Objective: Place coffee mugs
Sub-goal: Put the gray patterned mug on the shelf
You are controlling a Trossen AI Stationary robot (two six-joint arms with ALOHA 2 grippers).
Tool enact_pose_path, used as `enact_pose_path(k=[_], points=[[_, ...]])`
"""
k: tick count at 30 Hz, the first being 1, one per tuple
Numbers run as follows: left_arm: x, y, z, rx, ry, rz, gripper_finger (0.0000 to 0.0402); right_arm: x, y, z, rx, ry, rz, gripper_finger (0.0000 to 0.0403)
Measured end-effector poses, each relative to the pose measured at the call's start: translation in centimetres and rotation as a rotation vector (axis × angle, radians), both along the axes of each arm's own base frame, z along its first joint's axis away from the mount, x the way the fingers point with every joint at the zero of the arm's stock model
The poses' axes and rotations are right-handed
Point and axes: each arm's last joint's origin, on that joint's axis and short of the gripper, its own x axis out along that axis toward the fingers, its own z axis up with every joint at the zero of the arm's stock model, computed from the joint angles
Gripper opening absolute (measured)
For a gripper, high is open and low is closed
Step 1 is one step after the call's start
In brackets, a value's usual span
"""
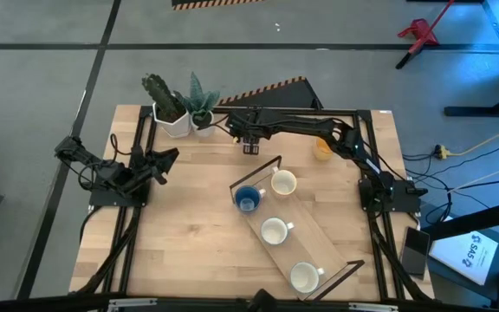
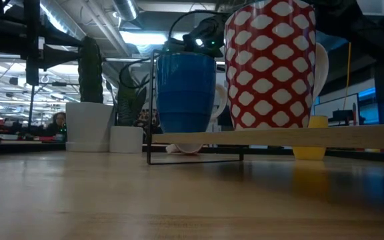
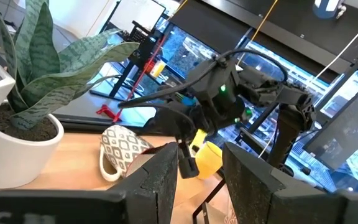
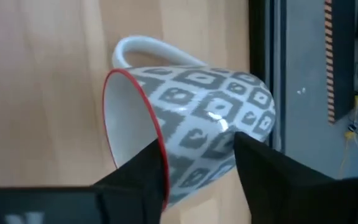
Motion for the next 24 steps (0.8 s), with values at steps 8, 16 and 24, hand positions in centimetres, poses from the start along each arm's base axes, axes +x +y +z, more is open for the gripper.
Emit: enact_pose_path(k=[8,16,24], points=[[0.0,0.0,-0.1,0.002,0.007,0.007,0.0121,-0.1,-0.2,0.1,-0.045,0.01,-0.023,0.0084],[0.0,0.0,-0.1,0.007,0.016,0.007,0.0121,0.0,-0.3,0.9,-0.057,-0.003,-0.03,0.0013],[0.0,0.0,-0.2,0.009,0.022,0.008,0.0121,0.3,0.0,2.8,0.049,-0.04,0.016,0.0002]])
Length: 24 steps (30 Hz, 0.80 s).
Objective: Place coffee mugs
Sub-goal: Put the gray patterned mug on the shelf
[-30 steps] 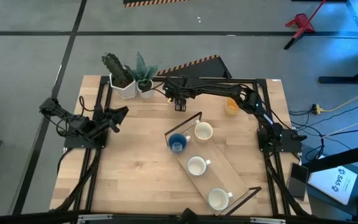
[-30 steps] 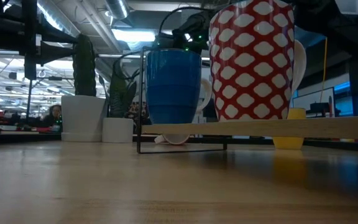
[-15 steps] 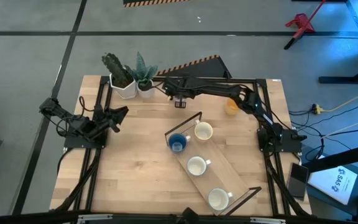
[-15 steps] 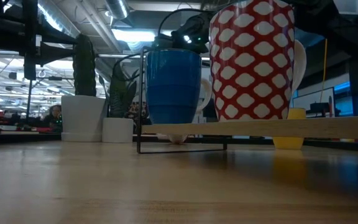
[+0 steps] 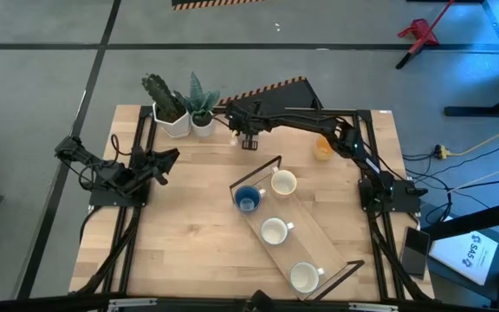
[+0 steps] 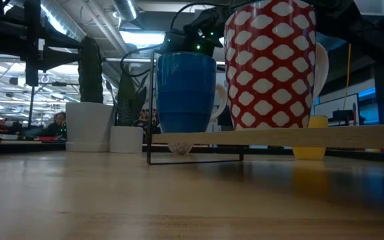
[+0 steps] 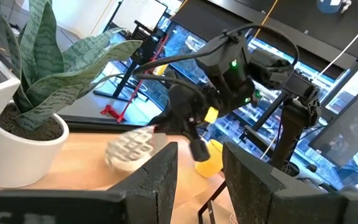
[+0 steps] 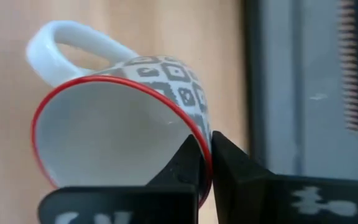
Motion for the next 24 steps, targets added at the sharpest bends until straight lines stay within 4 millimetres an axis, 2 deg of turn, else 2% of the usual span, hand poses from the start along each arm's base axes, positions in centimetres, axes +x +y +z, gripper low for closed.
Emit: enact_pose_path(k=[3,7,13,17,21,24], points=[[0.0,0.0,0.0,0.0,0.0,0.0,0.0121,-0.2,0.4,1.2,0.08,0.014,0.029,0.0001],[0.0,0.0,0.0,0.0,0.0,0.0,0.0121,-0.6,0.7,3.8,0.133,-0.014,0.054,0.0001],[0.0,0.0,0.0,0.002,0.003,0.0,0.0121,-2.4,0.2,6.2,0.189,-0.017,0.059,0.0],[0.0,0.0,-0.1,0.005,0.009,-0.001,0.0121,-4.1,-0.1,9.3,0.178,-0.073,0.048,0.0],[0.0,0.0,-0.1,0.0,0.006,-0.001,0.0121,-5.9,0.6,12.5,0.169,-0.128,0.056,0.0],[0.0,0.0,-0.1,0.0,0.006,-0.003,0.0121,-8.1,1.7,15.5,0.173,-0.17,0.054,0.0]])
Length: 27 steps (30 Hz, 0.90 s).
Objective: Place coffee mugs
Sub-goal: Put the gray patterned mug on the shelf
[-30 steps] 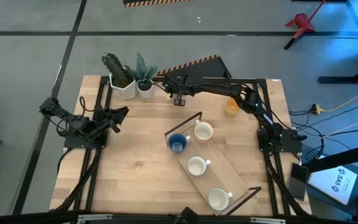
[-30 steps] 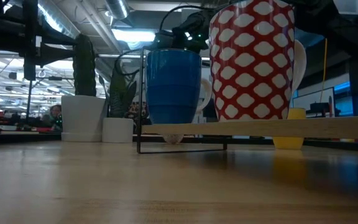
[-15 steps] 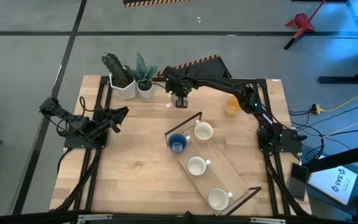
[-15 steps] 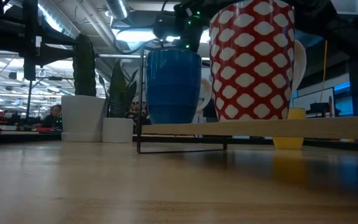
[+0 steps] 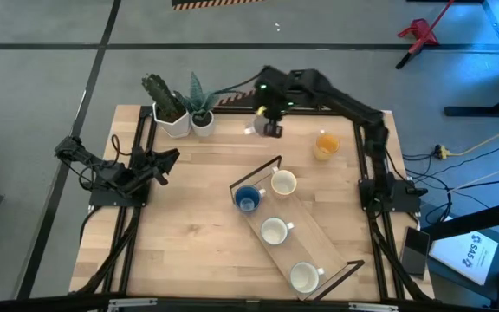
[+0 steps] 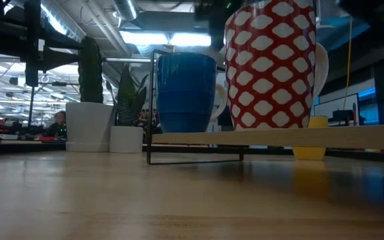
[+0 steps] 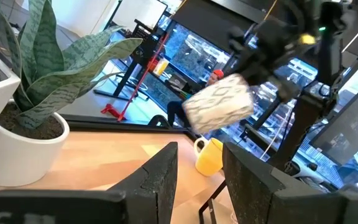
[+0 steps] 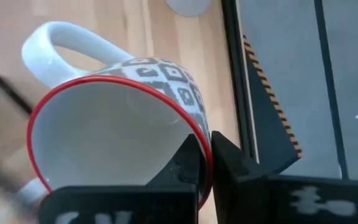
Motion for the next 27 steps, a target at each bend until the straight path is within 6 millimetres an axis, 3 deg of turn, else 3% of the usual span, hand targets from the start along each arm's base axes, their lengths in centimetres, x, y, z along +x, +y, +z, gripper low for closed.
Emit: enact_pose_path(k=[7,16,21,27], points=[[0.0,0.0,0.0,0.0,0.0,0.0,0.0121,-5.7,4.8,5.1,0.07,0.007,-0.064,0.0],[0.0,0.0,-0.1,-0.003,0.0,-0.005,0.0121,-10.2,11.8,9.6,0.148,-0.188,-0.147,0.0],[0.1,-0.1,0.0,-0.006,-0.01,-0.032,0.0121,-11.7,15.6,9.9,0.237,-0.222,-0.197,0.0],[0.1,-0.1,0.0,-0.005,-0.016,-0.056,0.0121,-13.4,19.1,7.9,0.315,-0.163,-0.283,0.0]])
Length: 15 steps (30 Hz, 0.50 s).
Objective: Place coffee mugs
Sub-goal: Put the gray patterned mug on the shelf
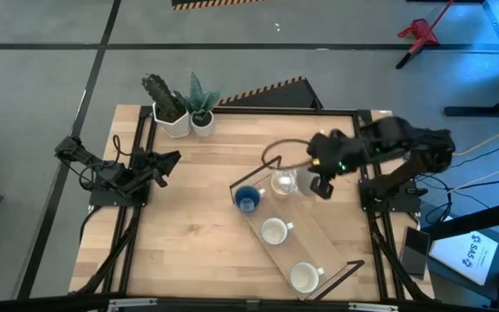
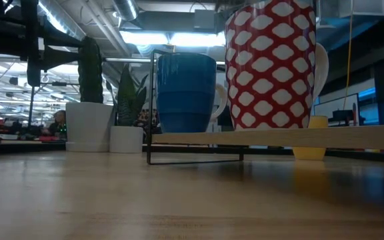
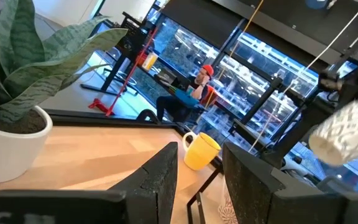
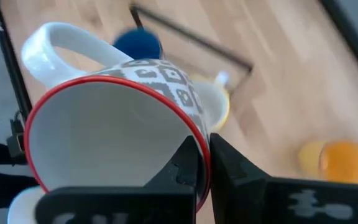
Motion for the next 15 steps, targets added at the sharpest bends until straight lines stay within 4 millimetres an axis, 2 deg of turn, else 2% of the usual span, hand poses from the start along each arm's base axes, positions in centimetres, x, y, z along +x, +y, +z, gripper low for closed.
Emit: enact_pose_path(k=[8,15], points=[[0.0,0.0,0.0,0.0,0.0,-0.001,0.0121,-3.5,2.6,-3.2,0.151,0.114,-0.136,0.0],[0.0,0.0,0.0,0.0,0.0,-0.001,0.0121,-4.6,4.2,-7.1,0.243,0.288,-0.225,0.0]])
